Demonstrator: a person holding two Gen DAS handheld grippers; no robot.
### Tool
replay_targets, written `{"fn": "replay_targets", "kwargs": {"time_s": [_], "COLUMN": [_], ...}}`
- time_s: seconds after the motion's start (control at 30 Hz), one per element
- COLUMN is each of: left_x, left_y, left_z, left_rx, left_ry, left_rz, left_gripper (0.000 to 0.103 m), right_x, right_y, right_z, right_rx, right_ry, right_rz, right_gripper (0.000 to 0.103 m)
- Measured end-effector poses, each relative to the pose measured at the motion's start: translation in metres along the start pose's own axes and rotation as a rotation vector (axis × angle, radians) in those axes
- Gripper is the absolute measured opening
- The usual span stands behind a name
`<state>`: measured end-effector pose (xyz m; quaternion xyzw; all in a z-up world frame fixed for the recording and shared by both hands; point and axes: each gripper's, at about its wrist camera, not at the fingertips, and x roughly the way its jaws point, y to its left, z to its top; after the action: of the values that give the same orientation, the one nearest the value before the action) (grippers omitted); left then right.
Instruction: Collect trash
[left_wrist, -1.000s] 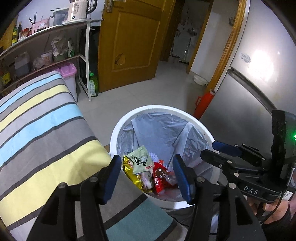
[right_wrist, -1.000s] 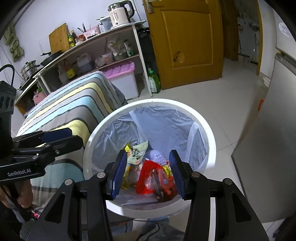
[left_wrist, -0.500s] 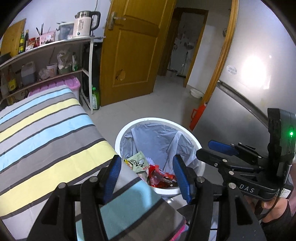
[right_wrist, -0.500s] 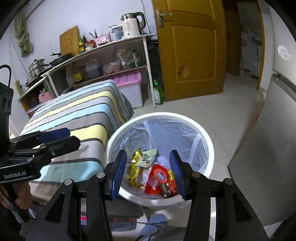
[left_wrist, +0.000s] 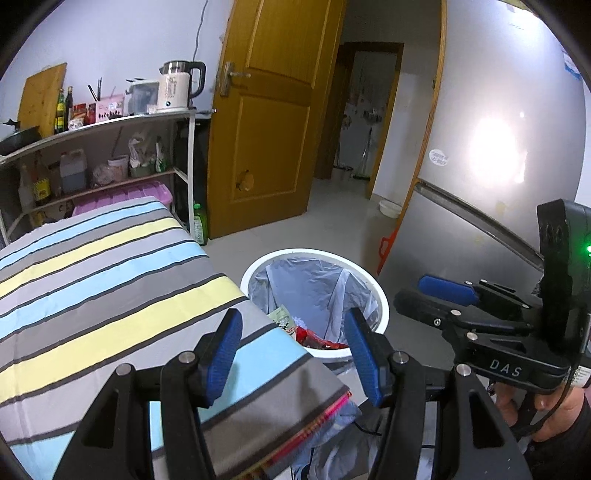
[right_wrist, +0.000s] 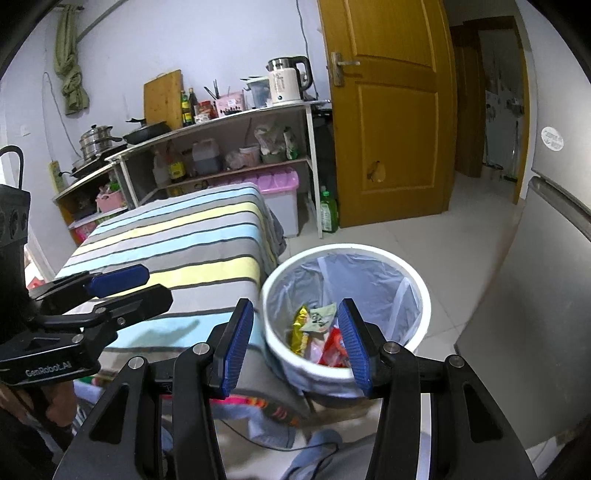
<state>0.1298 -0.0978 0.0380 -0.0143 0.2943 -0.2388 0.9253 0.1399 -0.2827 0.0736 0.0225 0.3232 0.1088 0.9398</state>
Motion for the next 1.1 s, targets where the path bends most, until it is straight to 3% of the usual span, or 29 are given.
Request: {"fn": "replay_targets", "kwargs": {"time_s": [0.67, 1.1], "left_x": [-0.041, -0.046], "left_y": [-0.003, -0.008], "left_z": [-0.039, -0.046], "left_rx": [-0.001, 0.002], "left_ry": [-0.070, -0.081], "left_rz": [0.081, 0.104], "left_gripper": [0.061, 0.061], "right_x": [-0.035, -0.037], "right_y": [0.027, 0.028], "right_z": [-0.048, -0.052], "right_rx": [-0.017, -0.012], "right_ry": [-0.015, -0.032], "right_rz": [-0.026, -0.036], "right_gripper": [0.049, 0.049]}}
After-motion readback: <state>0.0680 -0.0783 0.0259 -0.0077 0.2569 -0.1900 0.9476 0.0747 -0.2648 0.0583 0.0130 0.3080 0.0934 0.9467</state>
